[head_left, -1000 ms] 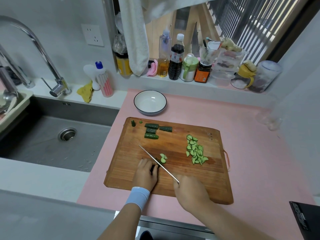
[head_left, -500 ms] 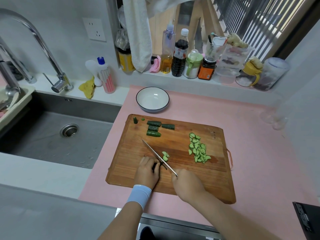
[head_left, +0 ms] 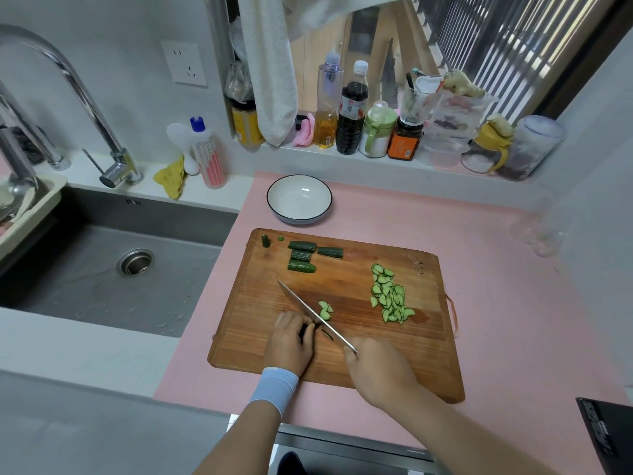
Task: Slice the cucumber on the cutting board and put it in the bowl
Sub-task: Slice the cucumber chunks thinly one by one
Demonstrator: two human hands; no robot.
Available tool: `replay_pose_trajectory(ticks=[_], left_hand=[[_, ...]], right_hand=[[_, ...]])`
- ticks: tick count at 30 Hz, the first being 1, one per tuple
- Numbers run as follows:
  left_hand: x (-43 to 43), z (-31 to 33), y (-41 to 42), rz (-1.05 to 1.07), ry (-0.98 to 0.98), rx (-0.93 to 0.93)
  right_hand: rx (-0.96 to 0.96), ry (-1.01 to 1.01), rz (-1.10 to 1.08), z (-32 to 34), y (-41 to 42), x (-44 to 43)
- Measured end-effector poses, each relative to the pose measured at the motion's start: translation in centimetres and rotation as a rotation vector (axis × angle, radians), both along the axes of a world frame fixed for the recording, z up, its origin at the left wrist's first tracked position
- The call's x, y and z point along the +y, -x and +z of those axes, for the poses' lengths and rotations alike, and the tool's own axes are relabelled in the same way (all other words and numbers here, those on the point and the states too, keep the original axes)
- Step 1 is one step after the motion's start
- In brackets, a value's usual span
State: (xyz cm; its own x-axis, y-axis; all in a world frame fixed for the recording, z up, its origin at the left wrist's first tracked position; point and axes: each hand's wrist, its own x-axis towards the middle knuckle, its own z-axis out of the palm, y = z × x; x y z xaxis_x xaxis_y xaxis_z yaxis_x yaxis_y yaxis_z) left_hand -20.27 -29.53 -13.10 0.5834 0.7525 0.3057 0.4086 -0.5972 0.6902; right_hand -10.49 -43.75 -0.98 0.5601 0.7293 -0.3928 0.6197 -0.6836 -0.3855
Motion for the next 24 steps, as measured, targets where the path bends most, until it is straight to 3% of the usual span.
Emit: replay_pose_trajectory(ticks=[24], left_hand=[[0.0,-0.2,0.2,0.002,-0.042,-0.032]], right_hand=[[0.067,0.004,-0.056,-1.0,0.5,1.1]])
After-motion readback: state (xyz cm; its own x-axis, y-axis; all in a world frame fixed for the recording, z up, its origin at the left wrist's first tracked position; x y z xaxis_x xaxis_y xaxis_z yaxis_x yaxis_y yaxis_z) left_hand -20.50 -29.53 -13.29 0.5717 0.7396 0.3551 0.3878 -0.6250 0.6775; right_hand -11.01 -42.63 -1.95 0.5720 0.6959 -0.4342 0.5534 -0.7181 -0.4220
